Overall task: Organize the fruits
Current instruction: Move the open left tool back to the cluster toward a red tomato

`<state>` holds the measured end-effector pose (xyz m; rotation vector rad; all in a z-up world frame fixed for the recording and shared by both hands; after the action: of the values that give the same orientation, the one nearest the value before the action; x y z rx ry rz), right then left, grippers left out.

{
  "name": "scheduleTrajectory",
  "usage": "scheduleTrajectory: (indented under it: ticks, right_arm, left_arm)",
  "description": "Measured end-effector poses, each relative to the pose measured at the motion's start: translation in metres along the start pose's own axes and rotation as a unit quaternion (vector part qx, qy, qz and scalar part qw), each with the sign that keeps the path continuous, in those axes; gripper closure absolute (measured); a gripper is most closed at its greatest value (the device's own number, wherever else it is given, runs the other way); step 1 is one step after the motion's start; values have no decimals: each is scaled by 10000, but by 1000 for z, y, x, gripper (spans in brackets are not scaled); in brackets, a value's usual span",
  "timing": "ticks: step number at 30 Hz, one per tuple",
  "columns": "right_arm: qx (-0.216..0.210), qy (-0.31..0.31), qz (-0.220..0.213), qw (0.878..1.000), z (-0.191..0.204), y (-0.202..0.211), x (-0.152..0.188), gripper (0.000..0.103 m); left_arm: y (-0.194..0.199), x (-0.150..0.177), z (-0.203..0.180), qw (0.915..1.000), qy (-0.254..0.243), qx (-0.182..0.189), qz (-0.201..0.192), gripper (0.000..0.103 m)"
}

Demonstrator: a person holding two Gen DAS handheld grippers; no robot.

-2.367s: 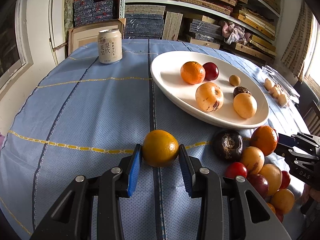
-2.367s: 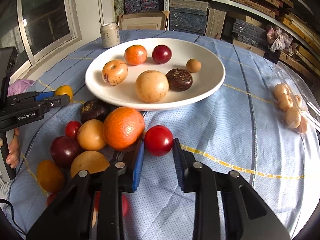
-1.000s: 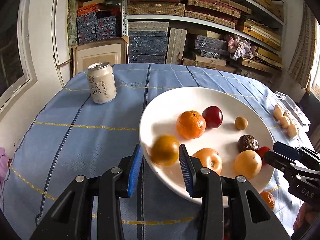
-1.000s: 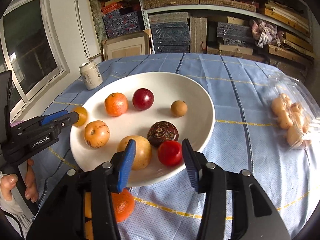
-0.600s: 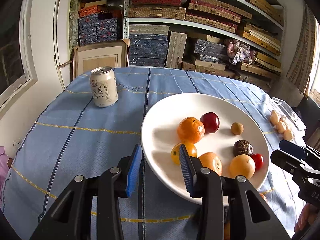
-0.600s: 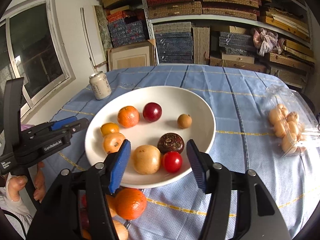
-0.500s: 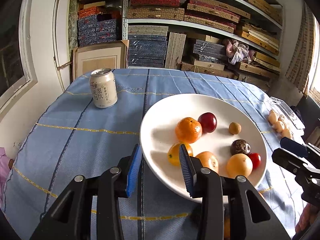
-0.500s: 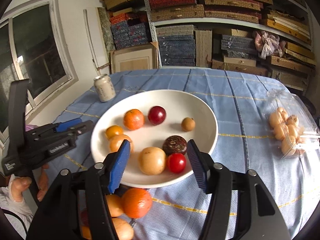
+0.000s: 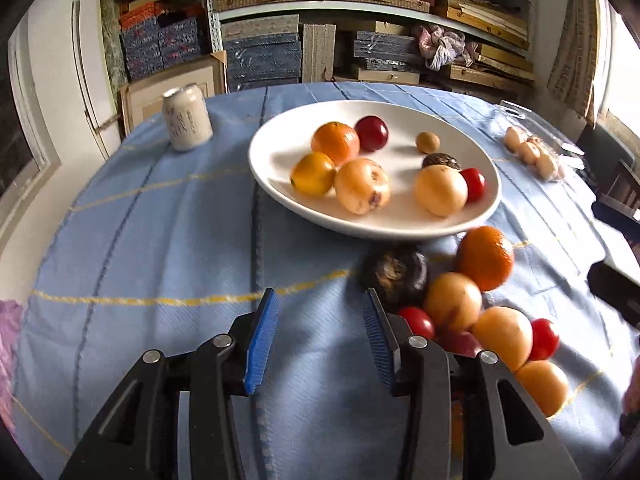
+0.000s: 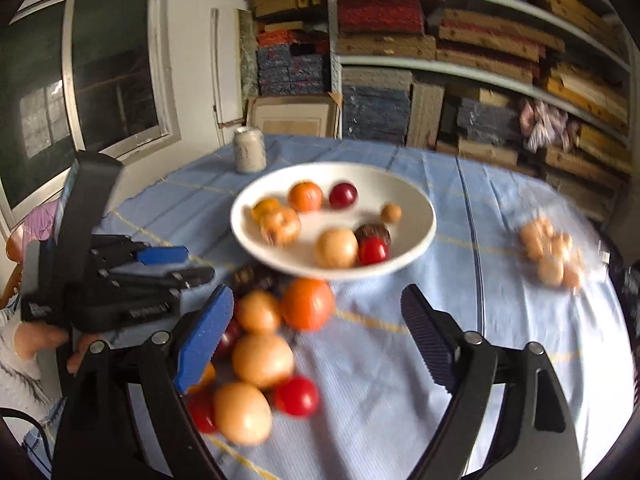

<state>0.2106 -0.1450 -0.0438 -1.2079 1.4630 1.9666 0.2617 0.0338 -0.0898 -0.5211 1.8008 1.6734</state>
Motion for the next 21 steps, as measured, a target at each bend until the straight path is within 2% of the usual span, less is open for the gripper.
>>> scheduleTrajectory:
  ticks: [5, 8, 9, 10, 12, 14, 18, 21]
  right_arm:
    - [-127, -438, 300, 9985, -21, -14, 12, 19]
    - [-134, -512, 350, 9980, -24, -16, 14, 16]
    - [-107, -516, 360, 9980, -25, -16, 15, 15]
    - [-91, -512, 362, 9980, -24, -16, 15, 15]
    - [-76, -500, 364, 9981, -25, -17, 13, 14]
    - [-57, -484, 343, 9982, -24, -16, 12, 13]
    - [-37, -509, 330, 9982, -27, -15, 10, 12]
    - [-64, -462, 447, 9979, -27, -17, 12, 12]
  left_arm:
    - [-10, 4, -6, 9999, -4, 112, 68, 58]
    - [-14, 2, -1, 9993, 155, 305, 146, 58]
    - [-16, 2, 2, 9987, 252, 386, 194, 54]
    - [-16, 2, 4, 9987, 281, 370, 214, 44]
    - [-18, 4, 10, 9993, 226, 164, 245, 34]
    - [-20, 6, 13, 9994, 177, 19, 296, 33]
    - [-17, 8, 18, 9970, 488, 476, 367, 33]
    - [-15, 8, 13, 9985, 313, 317, 313, 31]
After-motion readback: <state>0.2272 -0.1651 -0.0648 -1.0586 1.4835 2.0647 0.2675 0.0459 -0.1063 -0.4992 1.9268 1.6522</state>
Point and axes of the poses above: each gripper's, at about its wrist camera, not at the fingertips, and y roughly against the way its jaws point, z to its left, x to its underside, the point moved 5 cm from there along -y, roughly the way its jaws point, and after that the axes turned 1 degree about x, right-handed, at the moved point
